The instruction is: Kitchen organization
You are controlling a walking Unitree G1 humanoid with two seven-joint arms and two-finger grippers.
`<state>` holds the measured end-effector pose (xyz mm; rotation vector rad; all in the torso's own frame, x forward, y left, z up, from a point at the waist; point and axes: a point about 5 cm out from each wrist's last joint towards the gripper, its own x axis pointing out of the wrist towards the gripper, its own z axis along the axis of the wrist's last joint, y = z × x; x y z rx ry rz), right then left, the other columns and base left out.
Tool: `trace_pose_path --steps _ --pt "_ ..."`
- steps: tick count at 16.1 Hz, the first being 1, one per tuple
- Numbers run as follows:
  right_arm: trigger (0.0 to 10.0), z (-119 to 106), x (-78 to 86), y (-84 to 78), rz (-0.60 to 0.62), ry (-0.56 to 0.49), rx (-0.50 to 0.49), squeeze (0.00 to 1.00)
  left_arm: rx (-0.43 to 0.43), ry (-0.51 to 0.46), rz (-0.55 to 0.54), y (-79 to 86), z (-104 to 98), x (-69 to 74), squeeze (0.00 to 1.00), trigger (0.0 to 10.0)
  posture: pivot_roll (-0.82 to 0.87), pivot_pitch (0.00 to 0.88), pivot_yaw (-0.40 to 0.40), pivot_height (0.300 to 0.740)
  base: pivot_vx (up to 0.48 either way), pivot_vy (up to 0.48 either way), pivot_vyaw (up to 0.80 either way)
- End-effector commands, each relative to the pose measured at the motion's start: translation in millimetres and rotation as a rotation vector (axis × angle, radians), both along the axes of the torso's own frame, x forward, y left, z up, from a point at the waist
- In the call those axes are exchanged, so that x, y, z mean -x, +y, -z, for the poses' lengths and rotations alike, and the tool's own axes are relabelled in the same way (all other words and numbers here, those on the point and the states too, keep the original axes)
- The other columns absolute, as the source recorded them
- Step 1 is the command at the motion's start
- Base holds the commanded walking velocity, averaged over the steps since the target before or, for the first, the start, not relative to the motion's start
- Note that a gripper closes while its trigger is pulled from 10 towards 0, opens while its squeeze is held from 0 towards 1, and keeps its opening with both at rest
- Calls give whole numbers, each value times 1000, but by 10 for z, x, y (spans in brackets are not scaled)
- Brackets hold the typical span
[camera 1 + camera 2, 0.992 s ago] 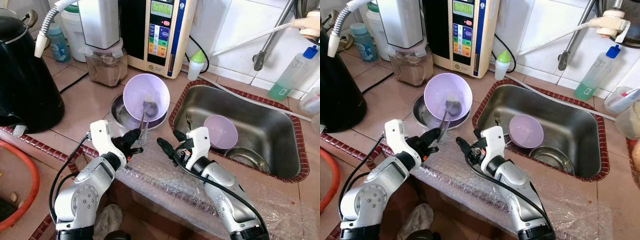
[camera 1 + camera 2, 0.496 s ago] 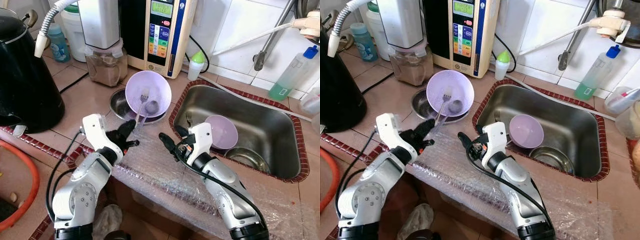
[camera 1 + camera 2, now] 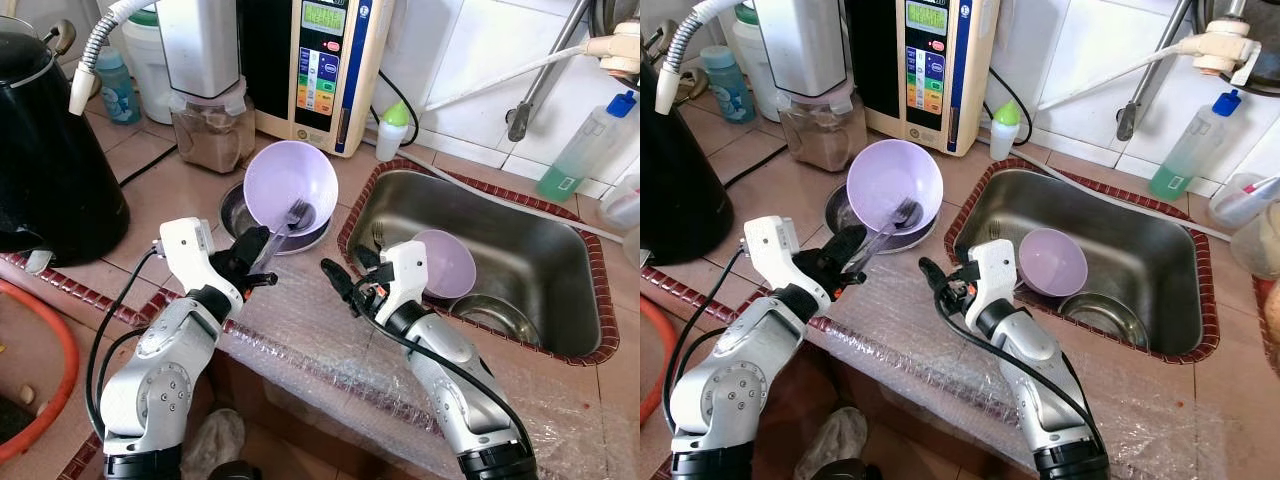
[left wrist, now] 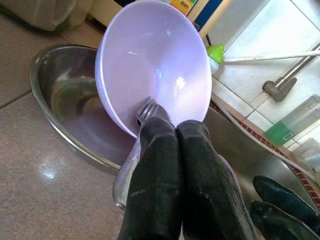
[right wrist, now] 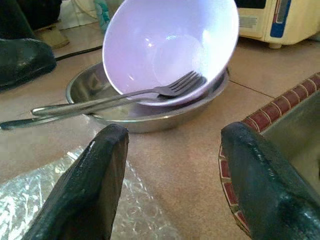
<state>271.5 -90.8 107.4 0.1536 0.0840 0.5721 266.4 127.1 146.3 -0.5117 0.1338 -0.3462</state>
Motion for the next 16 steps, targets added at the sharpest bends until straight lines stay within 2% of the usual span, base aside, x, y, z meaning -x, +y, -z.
trace_pose_path --steps 1,3,4,5,6,7,8,10,13,16 --pt "10000 -8 -29 -35 23 -5 7 0 -13 -15 12 -39 -32 -1 0 0 40 0 -34 740 0 0 0" --pt "10000 -7 -29 -40 25 -5 8 0 -25 -14 6 -29 -23 -3 0 0 39 0 -34 740 0 0 0" --pt "10000 -7 -31 -44 26 -4 6 0 -42 -18 3 -16 -21 -7 0 431 39 0 -35 740 0 0 0" --pt "10000 -9 -30 -49 28 -4 1 0 -87 -44 -21 35 -37 -10 263 10000 40 0 -37 740 0 0 0" --pt "10000 -10 -29 -50 28 -4 0 0 -107 -59 -37 62 -47 -11 263 10000 40 0 -37 740 0 0 0" --pt "10000 -7 -27 -57 29 -4 -3 0 -203 -140 -86 142 -102 1 1000 10000 47 0 -42 740 0 0 0" --pt "10000 -1 -23 -46 20 -7 -1 0 -238 -177 -116 176 -124 28 1000 10000 48 0 -44 740 0 0 0" --pt "10000 -11 -41 -43 27 -11 -6 0 -254 -192 -168 194 -112 90 1000 10000 55 0 -49 740 0 0 0" --pt "10000 -22 -87 -68 59 -19 -7 0 -296 -201 -140 97 4 202 1000 10000 60 0 -52 740 0 0 0" --pt "10000 0 -70 -88 73 -15 -3 0 -327 -243 -163 114 19 281 1000 10000 58 0 -51 740 0 0 0"
